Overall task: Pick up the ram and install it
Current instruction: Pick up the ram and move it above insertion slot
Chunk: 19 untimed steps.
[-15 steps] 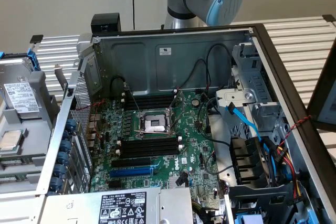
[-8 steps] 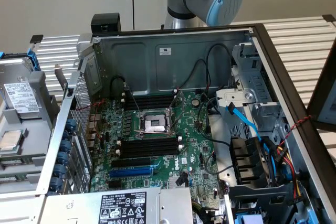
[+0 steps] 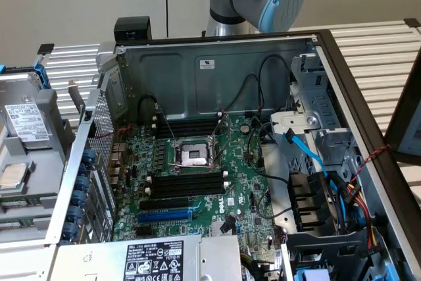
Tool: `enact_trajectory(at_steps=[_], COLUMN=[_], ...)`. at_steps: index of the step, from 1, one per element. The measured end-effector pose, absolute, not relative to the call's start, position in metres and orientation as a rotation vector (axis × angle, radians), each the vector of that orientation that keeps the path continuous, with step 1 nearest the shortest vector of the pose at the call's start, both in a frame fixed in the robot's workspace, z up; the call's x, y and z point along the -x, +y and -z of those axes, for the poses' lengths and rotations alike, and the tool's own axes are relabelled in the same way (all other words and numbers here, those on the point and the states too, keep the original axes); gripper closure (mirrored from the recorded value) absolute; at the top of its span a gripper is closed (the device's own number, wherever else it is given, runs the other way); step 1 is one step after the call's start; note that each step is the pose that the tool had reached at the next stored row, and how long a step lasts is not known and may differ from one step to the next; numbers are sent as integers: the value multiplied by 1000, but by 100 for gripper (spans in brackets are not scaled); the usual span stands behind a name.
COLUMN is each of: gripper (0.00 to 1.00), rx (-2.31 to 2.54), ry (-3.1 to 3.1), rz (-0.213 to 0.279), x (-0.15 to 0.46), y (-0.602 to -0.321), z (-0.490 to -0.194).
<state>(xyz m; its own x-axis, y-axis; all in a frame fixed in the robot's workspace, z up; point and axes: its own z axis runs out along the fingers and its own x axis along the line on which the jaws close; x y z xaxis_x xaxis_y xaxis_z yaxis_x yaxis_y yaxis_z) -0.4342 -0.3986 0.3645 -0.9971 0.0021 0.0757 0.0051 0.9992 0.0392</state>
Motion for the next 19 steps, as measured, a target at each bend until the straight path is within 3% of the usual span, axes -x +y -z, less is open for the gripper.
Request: enact_trajectory(at_steps=[13, 18, 19], gripper=[89, 76, 69], rx=[-357, -494, -521], ry=[-3041, -3020, -3016], rz=[46, 40, 39], x=[434, 434, 434], y=[-399, -399, -399], z=[-351, -346, -345])
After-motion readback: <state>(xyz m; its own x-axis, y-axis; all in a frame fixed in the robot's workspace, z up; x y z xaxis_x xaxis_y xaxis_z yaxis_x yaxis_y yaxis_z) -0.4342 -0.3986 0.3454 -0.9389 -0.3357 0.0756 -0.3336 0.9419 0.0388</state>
